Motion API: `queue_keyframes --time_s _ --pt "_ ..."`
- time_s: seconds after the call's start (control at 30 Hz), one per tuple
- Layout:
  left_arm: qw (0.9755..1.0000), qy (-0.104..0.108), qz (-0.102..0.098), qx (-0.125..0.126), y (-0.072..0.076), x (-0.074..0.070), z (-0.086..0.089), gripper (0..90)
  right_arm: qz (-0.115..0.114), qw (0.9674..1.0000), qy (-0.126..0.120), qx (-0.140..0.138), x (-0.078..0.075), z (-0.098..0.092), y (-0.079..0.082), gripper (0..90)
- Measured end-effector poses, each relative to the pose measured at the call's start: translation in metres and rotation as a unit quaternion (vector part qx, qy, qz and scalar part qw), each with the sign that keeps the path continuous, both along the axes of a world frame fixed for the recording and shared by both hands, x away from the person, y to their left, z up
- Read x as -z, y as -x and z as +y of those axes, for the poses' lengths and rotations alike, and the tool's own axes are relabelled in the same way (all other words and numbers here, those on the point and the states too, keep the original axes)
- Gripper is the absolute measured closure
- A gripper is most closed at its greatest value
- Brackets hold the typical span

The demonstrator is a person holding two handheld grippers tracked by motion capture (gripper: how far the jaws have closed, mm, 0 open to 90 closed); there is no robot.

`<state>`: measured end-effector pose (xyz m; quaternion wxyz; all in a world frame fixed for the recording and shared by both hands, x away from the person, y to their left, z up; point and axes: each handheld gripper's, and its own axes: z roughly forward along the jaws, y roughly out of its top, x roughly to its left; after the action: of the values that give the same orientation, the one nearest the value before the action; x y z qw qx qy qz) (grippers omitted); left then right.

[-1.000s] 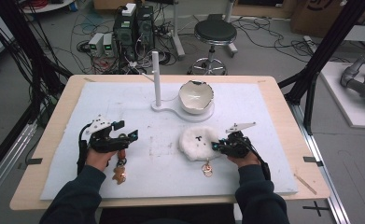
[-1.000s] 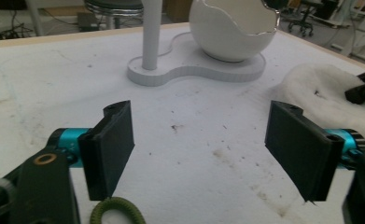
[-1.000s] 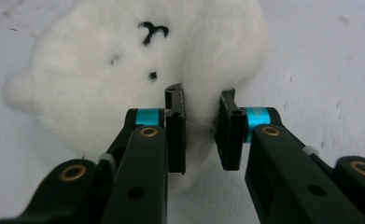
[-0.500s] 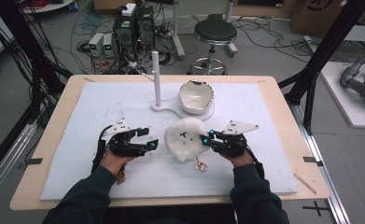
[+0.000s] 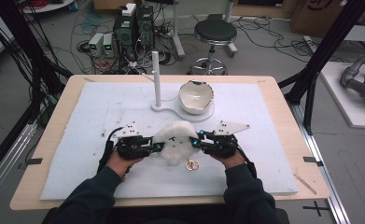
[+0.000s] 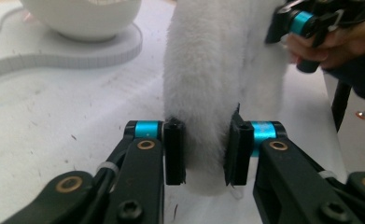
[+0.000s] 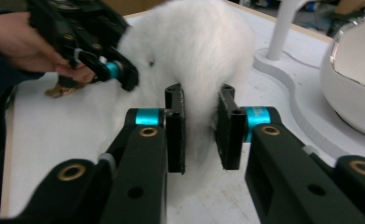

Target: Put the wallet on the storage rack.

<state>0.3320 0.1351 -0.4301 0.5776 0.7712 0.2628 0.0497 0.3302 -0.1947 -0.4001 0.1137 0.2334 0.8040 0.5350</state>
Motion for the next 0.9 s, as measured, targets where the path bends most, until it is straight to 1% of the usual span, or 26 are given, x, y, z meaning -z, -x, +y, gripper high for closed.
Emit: queue_keyframes --time_s 0.03,0.1,0.13,0.17,0.2,0.23,0.27,0.3,0.33,0.37,0.4,0.43,0.47,0.5,0.53,0.57,0.6,0.63,0.67,0.7,0.73,0.77,0.8,0.83,0.87,0.9 --pt "1.0 0.002 -0.006 -0.001 0.001 -0.001 0.001 74.6 0.0 1.0 0.0 0.0 0.0 0.0 0.0 69.7" --pt "0.9999 0.009 -0.012 -0.001 0.002 -0.002 0.003 75.8 0.017 0.9996 -0.014 0.016 0.002 -0.001 -0.003 51.1" --pt "0.9997 0.017 -0.016 -0.003 0.002 -0.003 0.004 76.2 0.043 0.9986 -0.014 0.028 0.005 -0.003 -0.007 43.7" --pt "0.9995 0.026 -0.018 -0.004 0.002 -0.004 0.006 76.2 0.048 0.9983 -0.011 0.032 0.007 -0.003 -0.009 41.1" --pt "0.9987 0.046 -0.02 -0.006 0.001 -0.005 0.01 76.2 0.055 0.9978 -0.011 0.035 0.009 -0.004 -0.01 40.2" --pt "0.9987 0.046 -0.02 -0.006 0.001 -0.005 0.01 76.2 0.055 0.9978 -0.011 0.035 0.009 -0.004 -0.01 40.2" --pt "0.9985 0.049 -0.023 -0.006 0.001 -0.005 0.011 76.2 0.07 0.997 -0.022 0.027 0.01 -0.005 -0.012 38.7" --pt "0.9983 0.053 -0.024 -0.005 0.001 -0.005 0.012 76.2 0.082 0.9961 -0.026 0.021 0.011 -0.004 -0.012 38.6" --pt "0.9982 0.054 -0.024 -0.003 0.001 -0.005 0.012 76.2 0.082 0.9961 -0.026 0.021 0.011 -0.004 -0.012 38.6" --pt "0.9982 0.055 -0.025 -0.001 0.001 -0.005 0.012 76.2 0.088 0.9956 -0.03 0.013 0.012 -0.003 -0.013 38.6" --pt "0.9982 0.055 -0.025 0.005 0.001 -0.004 0.011 76.2 0.101 0.9942 -0.035 0.001 0.015 0.0 -0.014 39.3" --pt "0.9982 0.055 -0.025 0.005 0.001 -0.004 0.011 76.1 0.101 0.9942 -0.035 0.001 0.015 0.0 -0.014 39.3" --pt "0.9982 0.053 -0.025 0.008 0.001 -0.004 0.01 76.1 0.111 0.9927 -0.045 -0.01 0.015 0.001 -0.015 43.4" --pt "0.9984 0.051 -0.024 0.01 0.001 -0.004 0.009 76.1 0.111 0.9927 -0.045 -0.01 0.015 0.001 -0.015 43.4" --pt "0.9985 0.048 -0.024 0.013 0.002 -0.003 0.008 76.0 0.112 0.992 -0.053 -0.019 0.015 0.001 -0.015 50.1" --pt "0.9985 0.048 -0.023 0.013 0.002 -0.003 0.008 76.0 0.112 0.992 -0.053 -0.019 0.015 0.001 -0.015 50.1" --pt "0.9985 0.049 -0.022 0.013 0.002 -0.003 0.008 75.7 0.11 0.9924 -0.05 -0.021 0.015 0.0 -0.015 61.9" --pt "0.9986 0.047 -0.019 0.01 0.001 -0.003 0.008 75.7 0.11 0.9924 -0.05 -0.021 0.015 0.0 -0.015 61.9" --pt "0.9989 0.044 -0.016 0.006 0.0 -0.002 0.009 75.3 0.11 0.9924 -0.05 -0.022 0.014 -0.001 -0.015 68.6" --pt "0.999 0.043 -0.012 0.005 0.0 -0.002 0.009 74.1 0.109 0.9923 -0.055 -0.025 0.013 -0.003 -0.015 71.9" --pt "0.9993 0.037 -0.01 0.002 0.0 -0.001 0.008 72.6 0.101 0.9928 -0.058 -0.028 0.011 -0.003 -0.014 75.0" --pt "0.9995 0.029 -0.011 -0.001 0.0 0.0 0.008 72.6 0.101 0.9928 -0.058 -0.028 0.011 -0.003 -0.014 75.0" --pt "0.9999 0.014 -0.003 -0.009 -0.001 0.001 0.007 69.7 0.087 0.9942 -0.055 -0.032 0.009 -0.003 -0.011 76.8" --pt "0.9999 0.014 -0.003 -0.009 -0.001 0.001 0.007 66.6 0.08 0.9946 -0.055 -0.035 0.008 -0.003 -0.01 77.1" --pt "0.9994 0.003 0.011 -0.032 -0.002 0.002 0.008 59.8 0.075 0.995 -0.054 -0.036 0.007 -0.003 -0.009 77.4" --pt "0.9994 0.003 0.011 -0.032 -0.002 0.002 0.008 52.8 0.075 0.995 -0.054 -0.036 0.007 -0.003 -0.009 77.4"
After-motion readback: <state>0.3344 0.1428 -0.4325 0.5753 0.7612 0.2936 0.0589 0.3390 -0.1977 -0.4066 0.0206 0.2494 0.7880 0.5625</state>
